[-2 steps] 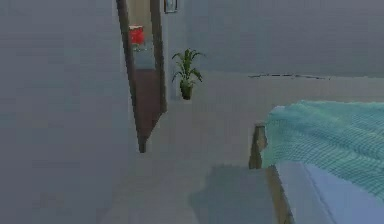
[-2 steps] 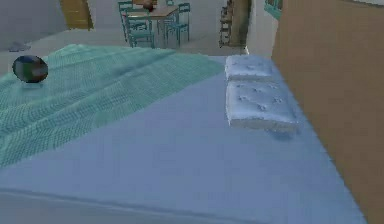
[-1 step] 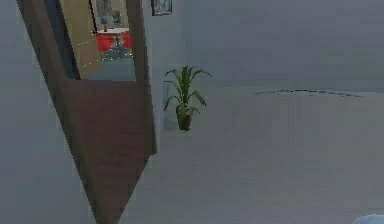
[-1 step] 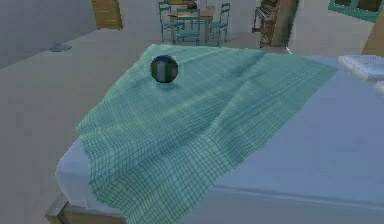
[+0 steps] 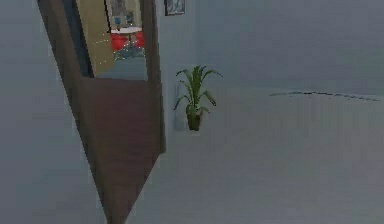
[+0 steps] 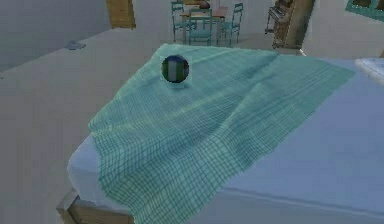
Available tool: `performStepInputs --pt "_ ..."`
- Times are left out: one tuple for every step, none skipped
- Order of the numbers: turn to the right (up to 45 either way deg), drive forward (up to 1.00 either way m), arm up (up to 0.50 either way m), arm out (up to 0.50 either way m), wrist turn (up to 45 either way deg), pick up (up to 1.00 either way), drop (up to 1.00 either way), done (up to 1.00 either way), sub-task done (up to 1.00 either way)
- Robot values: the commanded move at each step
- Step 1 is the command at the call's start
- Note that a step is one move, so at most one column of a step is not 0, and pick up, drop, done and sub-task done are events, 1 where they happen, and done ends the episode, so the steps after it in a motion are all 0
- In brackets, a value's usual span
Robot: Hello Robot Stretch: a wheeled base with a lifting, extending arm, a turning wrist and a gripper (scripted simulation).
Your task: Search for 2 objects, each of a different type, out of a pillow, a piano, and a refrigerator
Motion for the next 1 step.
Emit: performStepInputs --pt "0.0 0.8 0.0 0.0 0.0 0.0 0.0 0.0 0.0"
